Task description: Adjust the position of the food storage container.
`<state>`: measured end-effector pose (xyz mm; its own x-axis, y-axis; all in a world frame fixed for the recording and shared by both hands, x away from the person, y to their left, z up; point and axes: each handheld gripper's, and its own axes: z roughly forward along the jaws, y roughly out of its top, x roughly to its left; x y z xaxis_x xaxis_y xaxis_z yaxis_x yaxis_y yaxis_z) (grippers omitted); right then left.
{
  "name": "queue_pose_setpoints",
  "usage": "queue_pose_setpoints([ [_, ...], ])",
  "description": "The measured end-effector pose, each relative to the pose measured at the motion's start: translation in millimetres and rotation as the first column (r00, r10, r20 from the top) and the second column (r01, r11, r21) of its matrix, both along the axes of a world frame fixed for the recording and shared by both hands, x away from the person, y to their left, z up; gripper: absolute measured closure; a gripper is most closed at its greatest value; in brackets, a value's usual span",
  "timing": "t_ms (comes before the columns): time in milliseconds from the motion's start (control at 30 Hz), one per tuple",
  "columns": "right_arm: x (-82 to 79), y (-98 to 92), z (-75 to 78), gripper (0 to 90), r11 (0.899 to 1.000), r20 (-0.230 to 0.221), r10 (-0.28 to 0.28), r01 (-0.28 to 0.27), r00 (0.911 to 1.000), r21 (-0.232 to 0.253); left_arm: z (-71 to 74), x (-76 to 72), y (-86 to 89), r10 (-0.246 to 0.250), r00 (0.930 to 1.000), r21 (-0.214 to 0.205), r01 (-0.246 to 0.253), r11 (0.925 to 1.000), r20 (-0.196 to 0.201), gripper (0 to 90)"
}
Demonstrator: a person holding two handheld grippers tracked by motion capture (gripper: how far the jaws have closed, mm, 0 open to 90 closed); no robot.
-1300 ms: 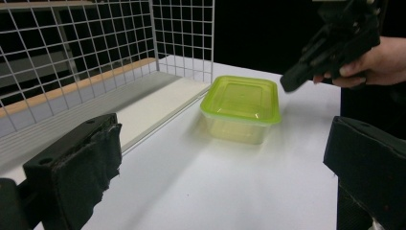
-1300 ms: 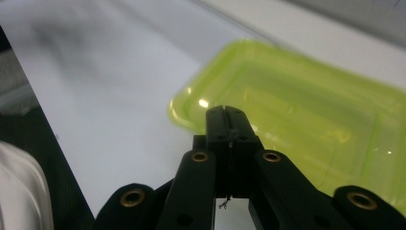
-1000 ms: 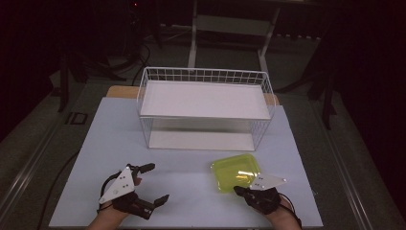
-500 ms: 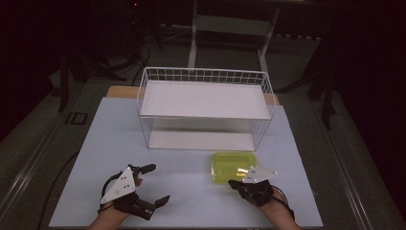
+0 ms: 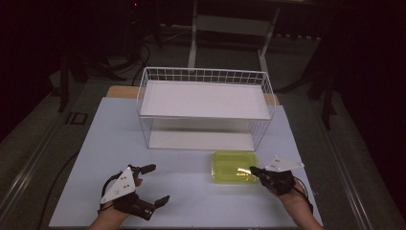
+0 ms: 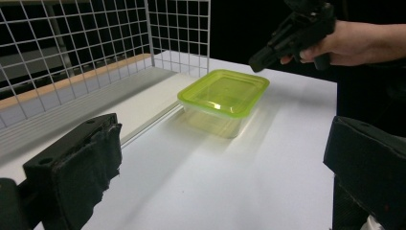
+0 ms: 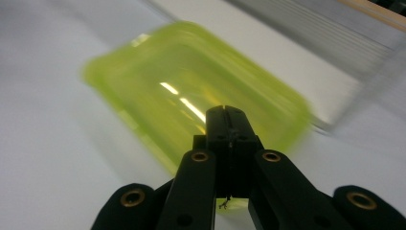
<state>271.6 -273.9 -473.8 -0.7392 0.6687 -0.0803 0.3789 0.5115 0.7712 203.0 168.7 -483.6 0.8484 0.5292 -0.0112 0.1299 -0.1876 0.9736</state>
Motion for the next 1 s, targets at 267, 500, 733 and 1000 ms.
queue_pose_setpoints([
  [267,23.5,-31.6,-12.0,90.0,0.996,-0.015,-0.084,0.083,0.9964,-0.028,-1.1,1.1,-0.8,-0.003,1.0000,0.003,0.003,1.0000,-0.002,0.0],
  [500,32.1,-26.3,-22.7,90.0,0.997,-0.032,-0.076,0.076,0.9966,-0.017,-1.7,0.8,-0.9,-0.003,1.0000,0.004,0.003,1.0000,-0.007,0.0],
  [733,32.4,-15.3,-22.2,90.0,0.998,-0.030,-0.044,0.043,0.9986,-0.035,-2.1,1.2,-1.3,-0.008,0.9999,0.005,0.008,1.0000,-0.008,0.0],
  [1000,38.7,1.5,-23.1,90.0,0.999,-0.038,-0.009,0.007,0.9993,-0.038,-2.2,1.0,-1.3,-0.009,0.9999,0.003,0.009,1.0000,-0.011,0.0],
])
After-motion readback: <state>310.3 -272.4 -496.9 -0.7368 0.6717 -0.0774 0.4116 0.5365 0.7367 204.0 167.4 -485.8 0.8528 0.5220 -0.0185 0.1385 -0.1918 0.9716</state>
